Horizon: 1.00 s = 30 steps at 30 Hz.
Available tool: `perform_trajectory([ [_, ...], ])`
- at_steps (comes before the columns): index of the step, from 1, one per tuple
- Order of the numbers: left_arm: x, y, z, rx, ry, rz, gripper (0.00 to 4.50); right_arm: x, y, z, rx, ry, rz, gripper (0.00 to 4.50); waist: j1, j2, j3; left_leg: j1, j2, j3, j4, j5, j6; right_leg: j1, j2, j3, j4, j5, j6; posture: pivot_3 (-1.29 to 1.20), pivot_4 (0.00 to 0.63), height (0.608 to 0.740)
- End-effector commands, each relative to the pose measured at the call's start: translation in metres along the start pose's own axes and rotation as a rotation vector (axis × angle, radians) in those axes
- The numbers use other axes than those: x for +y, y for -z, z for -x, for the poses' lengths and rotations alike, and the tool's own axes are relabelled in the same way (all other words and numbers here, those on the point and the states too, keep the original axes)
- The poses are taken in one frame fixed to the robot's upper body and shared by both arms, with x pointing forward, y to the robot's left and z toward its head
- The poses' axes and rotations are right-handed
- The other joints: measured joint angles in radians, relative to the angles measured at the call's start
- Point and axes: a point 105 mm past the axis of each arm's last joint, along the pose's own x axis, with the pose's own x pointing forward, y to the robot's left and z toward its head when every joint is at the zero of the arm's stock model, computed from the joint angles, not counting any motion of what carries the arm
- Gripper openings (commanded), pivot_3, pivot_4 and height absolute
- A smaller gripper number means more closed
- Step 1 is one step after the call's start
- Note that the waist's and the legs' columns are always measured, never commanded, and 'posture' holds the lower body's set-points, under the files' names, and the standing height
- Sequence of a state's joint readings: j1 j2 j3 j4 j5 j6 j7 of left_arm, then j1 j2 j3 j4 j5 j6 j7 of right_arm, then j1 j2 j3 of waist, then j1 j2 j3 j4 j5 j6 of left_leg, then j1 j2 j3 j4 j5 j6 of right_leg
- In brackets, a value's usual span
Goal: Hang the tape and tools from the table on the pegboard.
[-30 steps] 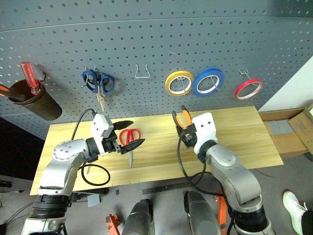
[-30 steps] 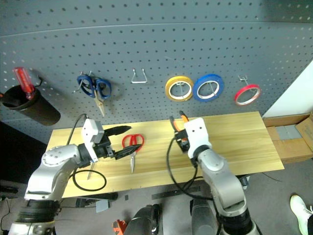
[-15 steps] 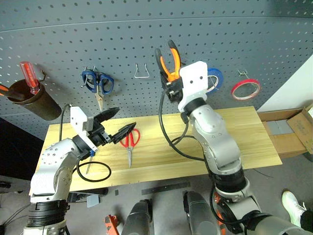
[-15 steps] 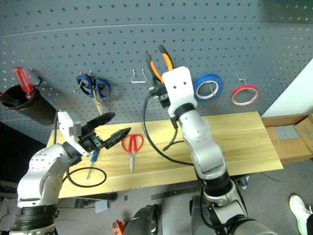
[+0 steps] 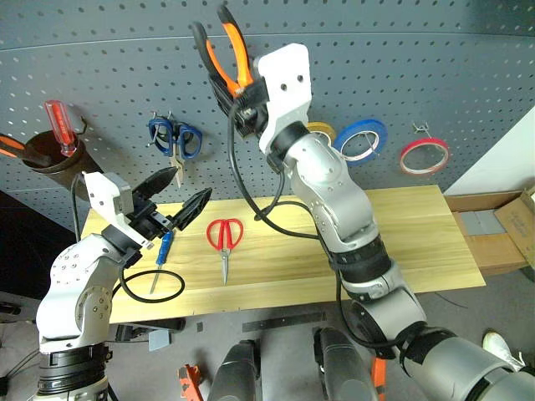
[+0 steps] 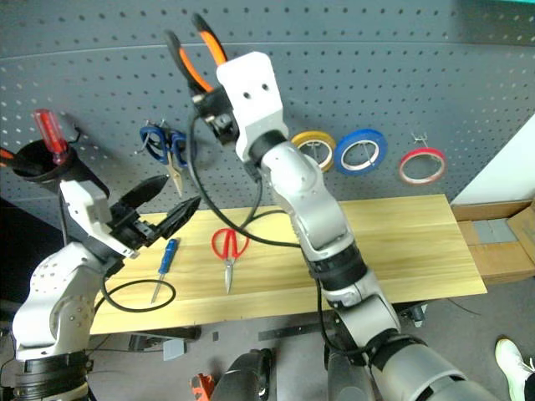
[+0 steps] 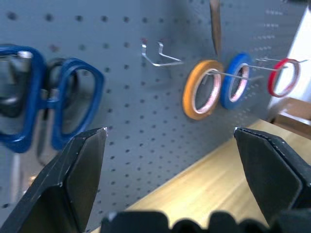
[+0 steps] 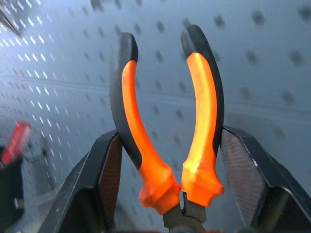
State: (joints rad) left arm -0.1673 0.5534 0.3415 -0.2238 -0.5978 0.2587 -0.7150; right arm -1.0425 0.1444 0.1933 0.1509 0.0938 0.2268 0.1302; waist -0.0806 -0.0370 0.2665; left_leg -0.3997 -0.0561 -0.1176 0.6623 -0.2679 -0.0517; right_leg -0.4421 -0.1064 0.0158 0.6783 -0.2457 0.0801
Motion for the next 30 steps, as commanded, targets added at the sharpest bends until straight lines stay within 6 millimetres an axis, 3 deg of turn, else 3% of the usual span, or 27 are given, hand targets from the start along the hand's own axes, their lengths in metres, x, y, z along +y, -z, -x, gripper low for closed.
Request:
perform_trajectory([
  [1,0.000,-0.015,0.001,-0.048,-0.014,-0.059,4.50,0.016,-0.030,-0.019,-0.157,-0.032,-0.046,2.56,0.001,-0.003,-0.004,0.000,0.000,0.000,0.000,0.000,0.000,0.000,0.000,0.000,0.000,0.000,0.000,0.06,0.167,0.740],
  [11,-0.005,-0.020,-0.006,-0.065,0.005,-0.074,4.50,0.019,-0.001,-0.032,-0.212,-0.008,-0.030,2.56,0.011,-0.006,-0.014,0.000,0.000,0.000,0.000,0.000,0.000,0.000,0.000,0.000,0.000,0.000,0.000,0.09,0.160,0.740],
  [18,-0.006,-0.021,-0.011,-0.073,0.017,-0.080,4.50,0.015,0.036,-0.027,-0.148,0.023,0.005,2.56,0.019,-0.006,-0.014,0.000,0.000,0.000,0.000,0.000,-0.001,0.000,0.000,0.000,0.000,0.000,0.000,0.11,0.162,0.740],
  [29,-0.003,-0.021,-0.013,-0.077,0.007,-0.108,4.50,0.001,0.067,-0.016,-0.049,0.105,0.045,2.56,0.026,-0.006,-0.014,0.000,0.000,-0.001,0.000,0.002,-0.003,0.000,0.001,0.000,0.002,0.000,-0.001,0.10,0.172,0.740],
  [30,-0.002,-0.021,-0.013,-0.077,0.005,-0.109,4.50,0.001,0.069,-0.015,-0.043,0.112,0.043,2.91,0.027,-0.006,-0.014,0.000,0.000,-0.001,0.000,0.002,-0.003,0.000,0.001,0.000,0.002,0.001,-0.001,0.10,0.175,0.740],
])
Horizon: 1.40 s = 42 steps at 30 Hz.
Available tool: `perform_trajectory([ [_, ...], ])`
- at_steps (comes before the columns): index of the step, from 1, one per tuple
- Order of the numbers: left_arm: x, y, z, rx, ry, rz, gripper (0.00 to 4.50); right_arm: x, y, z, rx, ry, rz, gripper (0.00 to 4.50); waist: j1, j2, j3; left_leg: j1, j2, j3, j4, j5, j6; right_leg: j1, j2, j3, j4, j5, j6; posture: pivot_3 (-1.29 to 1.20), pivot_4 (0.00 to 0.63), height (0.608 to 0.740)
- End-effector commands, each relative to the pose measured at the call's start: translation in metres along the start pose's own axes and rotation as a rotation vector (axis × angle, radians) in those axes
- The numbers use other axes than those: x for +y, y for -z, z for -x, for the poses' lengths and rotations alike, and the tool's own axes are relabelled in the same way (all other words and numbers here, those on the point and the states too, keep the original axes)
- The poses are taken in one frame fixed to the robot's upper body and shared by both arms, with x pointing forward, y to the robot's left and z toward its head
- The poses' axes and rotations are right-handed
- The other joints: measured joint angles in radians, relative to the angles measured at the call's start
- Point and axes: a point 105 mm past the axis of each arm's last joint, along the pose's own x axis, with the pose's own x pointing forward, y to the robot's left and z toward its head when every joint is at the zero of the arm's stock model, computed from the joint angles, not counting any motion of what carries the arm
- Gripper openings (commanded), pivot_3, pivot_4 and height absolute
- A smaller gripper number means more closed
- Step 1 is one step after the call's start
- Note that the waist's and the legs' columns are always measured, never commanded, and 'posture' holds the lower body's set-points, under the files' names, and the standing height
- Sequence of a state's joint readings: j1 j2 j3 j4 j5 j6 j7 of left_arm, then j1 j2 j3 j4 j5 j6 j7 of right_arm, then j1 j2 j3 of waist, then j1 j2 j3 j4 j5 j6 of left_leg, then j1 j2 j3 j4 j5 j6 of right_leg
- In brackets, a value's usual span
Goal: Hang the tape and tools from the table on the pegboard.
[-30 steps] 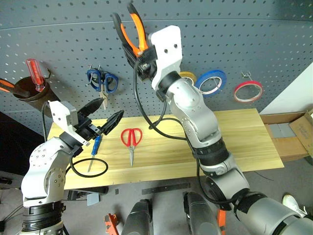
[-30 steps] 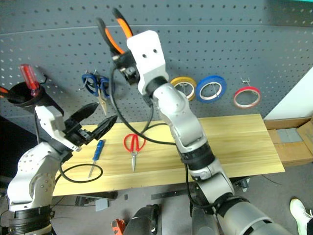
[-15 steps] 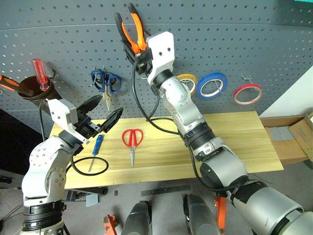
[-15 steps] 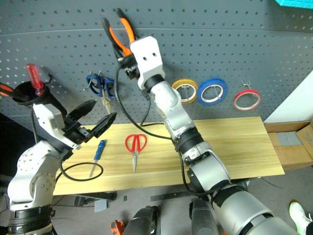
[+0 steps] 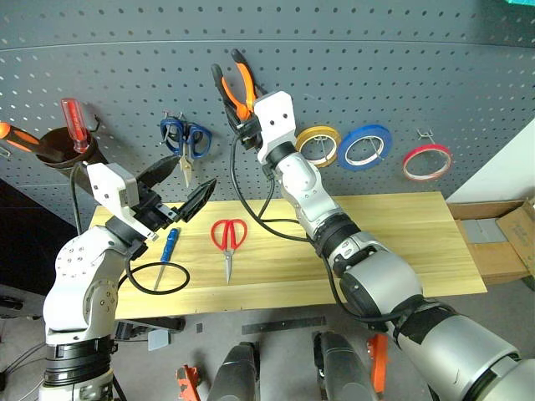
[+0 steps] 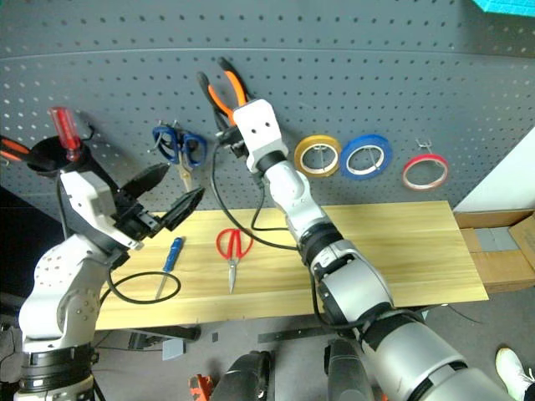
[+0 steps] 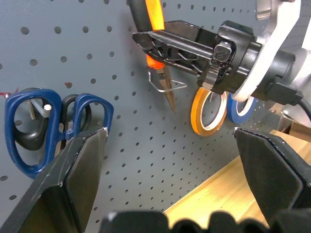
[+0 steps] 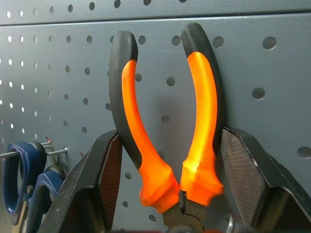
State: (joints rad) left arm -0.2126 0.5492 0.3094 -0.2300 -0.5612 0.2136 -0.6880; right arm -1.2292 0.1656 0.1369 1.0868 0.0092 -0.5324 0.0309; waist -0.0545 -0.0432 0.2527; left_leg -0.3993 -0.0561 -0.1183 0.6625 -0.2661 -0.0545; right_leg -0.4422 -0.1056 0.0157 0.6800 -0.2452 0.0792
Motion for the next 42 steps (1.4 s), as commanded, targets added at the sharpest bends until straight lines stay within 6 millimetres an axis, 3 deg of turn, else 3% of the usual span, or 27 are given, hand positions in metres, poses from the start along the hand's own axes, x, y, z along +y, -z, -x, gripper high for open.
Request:
perform_trajectory([
  [1,0.002,-0.009,-0.002,-0.034,-0.003,-0.044,4.50,0.021,-0.016,-0.008,-0.049,0.011,-0.059,3.29,0.001,0.000,0.000,0.000,0.000,0.000,0.000,0.000,0.000,0.000,0.000,0.000,0.000,0.000,0.000,0.10,0.174,0.740],
  [5,0.002,-0.007,-0.004,-0.030,-0.002,-0.045,4.50,0.018,-0.011,-0.007,-0.022,0.033,-0.040,4.46,0.004,0.000,0.000,0.000,0.000,0.000,0.000,0.001,-0.001,0.000,0.001,0.000,0.000,0.001,-0.002,0.08,0.180,0.740],
  [10,0.003,-0.004,-0.007,-0.029,-0.002,-0.044,4.50,0.008,-0.013,-0.005,-0.030,0.092,-0.011,4.46,0.009,0.000,0.000,0.001,0.003,0.000,0.000,0.003,-0.003,0.001,0.005,-0.001,0.001,0.006,-0.007,0.07,0.185,0.740],
  [16,0.004,0.001,-0.009,-0.015,-0.024,-0.035,4.50,-0.002,-0.064,0.008,-0.231,0.109,-0.014,4.46,0.013,0.000,0.000,0.001,0.016,0.005,0.000,0.003,-0.003,0.000,0.016,-0.001,0.000,0.008,-0.010,0.05,0.196,0.740],
  [21,0.001,0.023,-0.005,0.086,-0.067,0.009,4.50,0.011,-0.103,0.035,-0.306,0.011,-0.068,4.46,0.004,0.000,0.000,0.001,0.017,0.008,-0.001,0.002,-0.004,-0.002,0.017,0.001,-0.001,0.008,-0.010,0.04,0.204,0.740],
  [24,-0.003,0.055,0.007,0.264,-0.140,0.046,4.50,0.024,-0.093,0.056,-0.180,-0.126,-0.152,4.46,-0.002,0.001,0.000,0.001,0.017,0.008,-0.001,0.002,-0.003,-0.001,0.017,0.001,-0.001,0.008,-0.010,0.03,0.215,0.740],
  [27,-0.003,0.092,0.027,0.507,-0.246,0.041,4.50,0.034,-0.067,0.085,0.031,-0.262,-0.204,4.46,-0.001,0.001,0.000,0.002,0.017,0.007,-0.001,0.001,-0.002,-0.001,0.018,0.001,-0.001,0.008,-0.010,0.02,0.223,0.740],
  [34,-0.017,0.145,0.051,0.862,-0.329,0.093,4.50,0.051,-0.013,0.157,0.527,-0.521,-0.294,4.46,0.007,0.002,0.000,0.004,0.017,0.005,0.000,0.002,-0.002,0.003,0.018,-0.002,0.000,0.009,-0.012,-0.01,0.237,0.740],
  [42,-0.041,0.176,0.040,0.976,-0.363,0.255,4.50,0.055,0.000,0.177,0.672,-0.571,-0.295,4.46,0.000,0.002,0.000,0.006,0.018,0.006,0.000,0.002,-0.002,0.005,0.018,-0.001,-0.001,0.009,-0.012,-0.02,0.250,0.740],
])
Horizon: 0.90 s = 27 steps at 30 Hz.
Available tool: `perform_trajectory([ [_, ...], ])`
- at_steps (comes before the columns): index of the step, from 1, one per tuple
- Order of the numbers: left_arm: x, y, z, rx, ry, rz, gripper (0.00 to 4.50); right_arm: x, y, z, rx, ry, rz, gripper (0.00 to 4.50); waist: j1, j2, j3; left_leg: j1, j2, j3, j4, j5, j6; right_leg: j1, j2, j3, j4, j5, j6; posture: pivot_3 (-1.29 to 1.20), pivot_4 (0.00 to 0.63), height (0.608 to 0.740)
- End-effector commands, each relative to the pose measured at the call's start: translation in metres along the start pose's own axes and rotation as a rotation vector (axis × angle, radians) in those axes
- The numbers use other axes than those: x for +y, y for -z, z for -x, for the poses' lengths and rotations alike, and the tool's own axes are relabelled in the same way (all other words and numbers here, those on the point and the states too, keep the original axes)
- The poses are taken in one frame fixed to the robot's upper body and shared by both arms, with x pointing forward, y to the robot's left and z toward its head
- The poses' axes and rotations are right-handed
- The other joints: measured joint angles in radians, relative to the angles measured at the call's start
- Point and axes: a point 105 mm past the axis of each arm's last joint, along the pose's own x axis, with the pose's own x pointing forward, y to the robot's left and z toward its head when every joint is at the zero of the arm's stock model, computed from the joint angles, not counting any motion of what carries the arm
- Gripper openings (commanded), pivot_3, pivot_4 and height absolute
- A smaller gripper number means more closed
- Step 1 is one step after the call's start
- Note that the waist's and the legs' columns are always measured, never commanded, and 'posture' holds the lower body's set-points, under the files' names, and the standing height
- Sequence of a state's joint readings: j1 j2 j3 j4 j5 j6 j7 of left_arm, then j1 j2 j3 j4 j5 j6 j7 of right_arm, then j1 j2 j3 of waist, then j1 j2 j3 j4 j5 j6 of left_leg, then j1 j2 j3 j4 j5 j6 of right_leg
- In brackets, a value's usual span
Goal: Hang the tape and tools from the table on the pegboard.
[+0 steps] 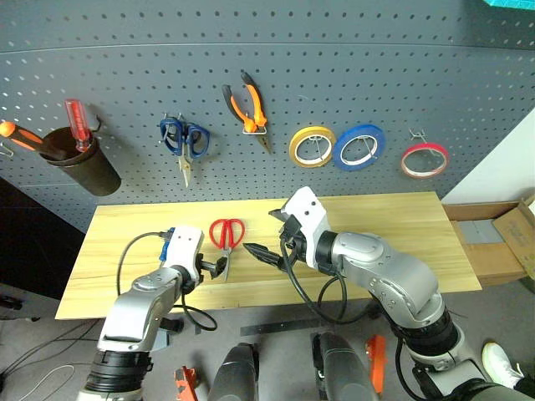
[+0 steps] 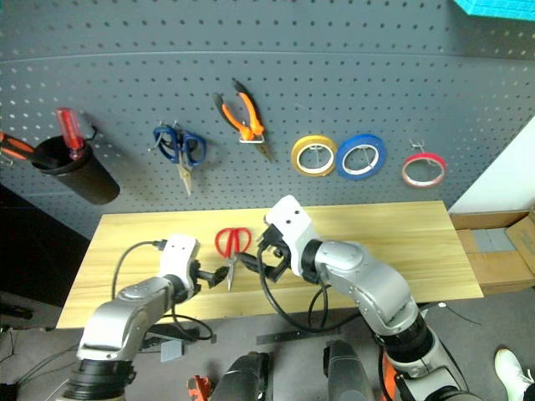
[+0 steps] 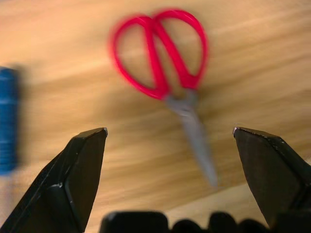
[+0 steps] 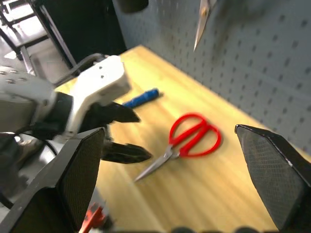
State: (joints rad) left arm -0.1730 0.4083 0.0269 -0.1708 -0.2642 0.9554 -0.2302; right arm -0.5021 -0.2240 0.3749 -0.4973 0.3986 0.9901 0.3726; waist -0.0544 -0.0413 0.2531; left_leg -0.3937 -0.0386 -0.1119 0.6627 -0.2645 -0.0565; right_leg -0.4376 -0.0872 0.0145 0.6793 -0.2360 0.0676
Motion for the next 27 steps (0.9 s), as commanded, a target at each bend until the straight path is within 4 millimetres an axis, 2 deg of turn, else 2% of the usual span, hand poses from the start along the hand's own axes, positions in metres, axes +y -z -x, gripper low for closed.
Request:
perform_trajectory([
  [1,0.001,0.005,-0.009,0.039,-0.049,0.041,4.50,0.015,-0.002,0.005,0.011,-0.072,0.016,4.46,0.000,0.000,0.000,0.000,0.000,0.000,0.000,0.000,0.000,0.000,0.000,0.000,0.000,0.000,0.000,-0.03,0.251,0.740],
  [6,-0.002,0.007,-0.025,0.063,-0.089,0.092,4.50,0.020,0.005,0.007,0.058,-0.109,0.022,4.46,0.001,0.000,0.000,-0.001,0.000,0.000,0.000,0.000,0.000,0.000,0.000,0.000,-0.002,0.000,0.000,-0.04,0.253,0.740],
  [15,-0.008,0.002,-0.050,0.068,-0.132,0.164,4.50,0.016,0.005,0.008,0.069,-0.089,0.038,4.46,0.000,0.000,0.000,-0.001,0.000,0.000,0.000,0.000,0.000,0.000,-0.001,0.000,-0.002,0.000,0.000,-0.06,0.247,0.740],
  [19,-0.008,0.005,-0.052,0.073,-0.135,0.173,3.57,0.013,0.007,0.010,0.081,-0.083,0.036,4.50,-0.003,0.000,0.000,-0.001,0.000,0.000,0.000,0.000,0.000,0.000,-0.001,0.000,-0.003,0.000,0.000,-0.08,0.244,0.740],
  [26,-0.003,0.011,-0.051,0.078,-0.148,0.193,1.05,-0.004,0.011,0.017,0.112,-0.039,0.037,4.50,-0.003,0.000,0.000,-0.001,-0.001,0.000,0.000,0.000,0.000,0.001,-0.001,-0.001,-0.003,0.000,0.000,-0.09,0.243,0.740],
  [27,-0.002,0.011,-0.051,0.078,-0.148,0.192,1.03,-0.006,0.011,0.018,0.115,-0.035,0.038,4.50,-0.003,0.000,0.000,-0.001,-0.001,0.000,0.000,0.000,0.000,0.001,-0.001,-0.001,-0.003,0.000,0.000,-0.09,0.243,0.740],
])
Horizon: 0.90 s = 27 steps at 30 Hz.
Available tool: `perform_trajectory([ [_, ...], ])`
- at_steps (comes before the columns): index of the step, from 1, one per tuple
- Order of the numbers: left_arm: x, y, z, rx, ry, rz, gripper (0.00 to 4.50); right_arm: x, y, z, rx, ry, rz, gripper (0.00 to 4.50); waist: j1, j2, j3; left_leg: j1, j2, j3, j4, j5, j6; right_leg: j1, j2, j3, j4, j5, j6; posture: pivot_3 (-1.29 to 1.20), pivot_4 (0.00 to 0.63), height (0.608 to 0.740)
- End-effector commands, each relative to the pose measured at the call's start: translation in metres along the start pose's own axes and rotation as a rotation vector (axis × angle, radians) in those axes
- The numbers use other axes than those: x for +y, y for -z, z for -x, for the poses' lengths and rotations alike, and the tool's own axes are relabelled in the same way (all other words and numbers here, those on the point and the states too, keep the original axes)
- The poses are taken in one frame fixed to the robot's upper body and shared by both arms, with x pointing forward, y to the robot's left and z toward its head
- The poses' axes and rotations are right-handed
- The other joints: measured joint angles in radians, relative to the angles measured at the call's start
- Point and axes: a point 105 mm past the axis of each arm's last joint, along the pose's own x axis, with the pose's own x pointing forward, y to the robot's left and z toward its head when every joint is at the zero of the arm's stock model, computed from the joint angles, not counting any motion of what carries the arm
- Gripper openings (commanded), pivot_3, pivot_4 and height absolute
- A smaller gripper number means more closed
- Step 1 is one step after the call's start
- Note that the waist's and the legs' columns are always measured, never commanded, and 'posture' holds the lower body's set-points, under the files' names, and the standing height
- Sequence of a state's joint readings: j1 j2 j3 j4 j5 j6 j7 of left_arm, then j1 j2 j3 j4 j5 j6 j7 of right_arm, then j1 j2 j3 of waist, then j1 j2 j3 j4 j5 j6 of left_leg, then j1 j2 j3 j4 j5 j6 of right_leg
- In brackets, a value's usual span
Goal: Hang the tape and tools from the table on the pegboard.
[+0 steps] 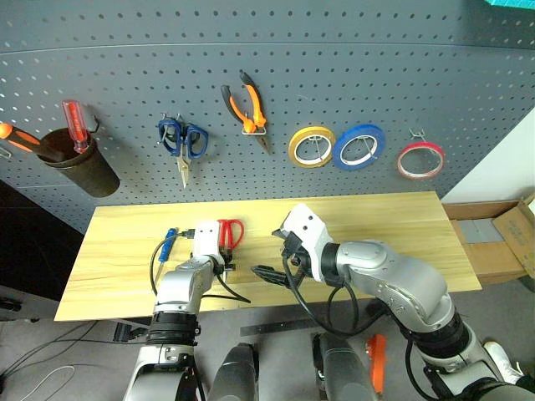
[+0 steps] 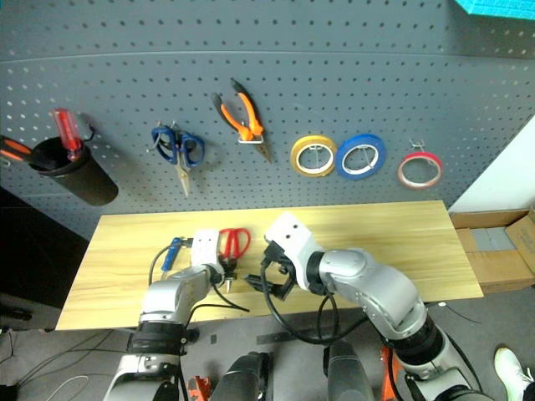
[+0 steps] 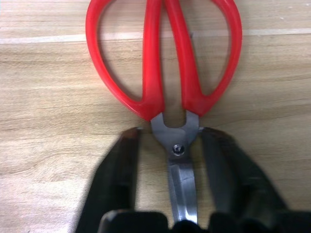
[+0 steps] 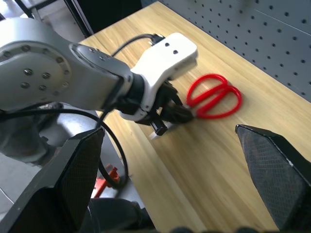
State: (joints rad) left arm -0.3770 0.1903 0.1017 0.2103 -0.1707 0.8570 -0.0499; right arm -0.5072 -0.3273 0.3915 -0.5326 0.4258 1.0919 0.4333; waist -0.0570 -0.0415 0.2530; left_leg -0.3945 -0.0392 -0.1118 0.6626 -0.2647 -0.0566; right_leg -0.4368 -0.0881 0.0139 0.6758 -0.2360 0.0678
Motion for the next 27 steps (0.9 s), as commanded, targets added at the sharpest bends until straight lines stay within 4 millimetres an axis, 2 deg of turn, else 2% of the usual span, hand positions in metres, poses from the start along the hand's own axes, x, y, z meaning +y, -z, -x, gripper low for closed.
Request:
perform_trajectory([
  [1,0.004,0.012,-0.001,0.028,-0.009,0.004,1.03,-0.009,-0.008,0.008,-0.024,0.021,0.023,4.50,0.000,0.000,0.000,0.000,0.000,0.000,0.000,0.000,0.000,0.000,0.000,0.000,0.000,0.000,0.000,-0.09,0.243,0.740],
  [8,0.005,0.005,0.009,-0.044,0.046,-0.012,1.03,-0.023,-0.010,0.022,-0.010,0.043,0.075,4.50,-0.005,0.000,0.000,0.000,0.000,0.000,0.000,0.000,0.000,0.000,0.000,0.000,-0.001,0.000,0.000,-0.11,0.237,0.740],
  [12,0.010,0.002,0.029,-0.117,0.072,0.012,1.03,-0.032,-0.017,0.031,-0.030,0.066,0.125,4.50,-0.009,0.000,0.000,-0.001,0.000,0.000,-0.001,0.000,0.000,0.000,0.000,0.000,-0.003,0.000,0.000,-0.12,0.236,0.740],
  [18,0.020,-0.008,0.070,-0.327,0.091,-0.161,1.03,-0.036,-0.031,0.045,-0.101,0.066,0.263,4.50,-0.007,0.000,0.000,-0.004,0.001,0.000,-0.001,-0.001,0.000,-0.001,0.000,0.000,-0.007,0.000,0.000,-0.11,0.235,0.740],
  [19,0.020,-0.012,0.078,-0.382,0.092,-0.195,0.89,-0.036,-0.032,0.047,-0.113,0.065,0.287,4.50,-0.007,0.000,0.000,-0.004,0.001,0.000,-0.002,-0.001,0.000,-0.001,0.000,-0.001,-0.008,0.000,0.000,-0.11,0.235,0.740],
  [22,0.021,-0.022,0.106,-0.546,0.105,-0.326,0.06,-0.039,-0.031,0.053,-0.122,0.059,0.318,4.50,-0.002,0.000,0.000,-0.005,0.001,0.001,-0.002,-0.001,0.001,0.000,0.000,-0.001,-0.014,0.001,0.001,-0.10,0.229,0.740],
  [27,0.034,-0.028,0.127,-0.653,0.035,-0.435,0.06,-0.048,-0.036,0.063,-0.155,0.071,0.299,4.50,0.004,0.001,0.000,-0.005,0.001,0.002,-0.002,-0.003,0.004,0.001,-0.001,0.000,-0.017,0.001,0.001,-0.08,0.222,0.740],
])
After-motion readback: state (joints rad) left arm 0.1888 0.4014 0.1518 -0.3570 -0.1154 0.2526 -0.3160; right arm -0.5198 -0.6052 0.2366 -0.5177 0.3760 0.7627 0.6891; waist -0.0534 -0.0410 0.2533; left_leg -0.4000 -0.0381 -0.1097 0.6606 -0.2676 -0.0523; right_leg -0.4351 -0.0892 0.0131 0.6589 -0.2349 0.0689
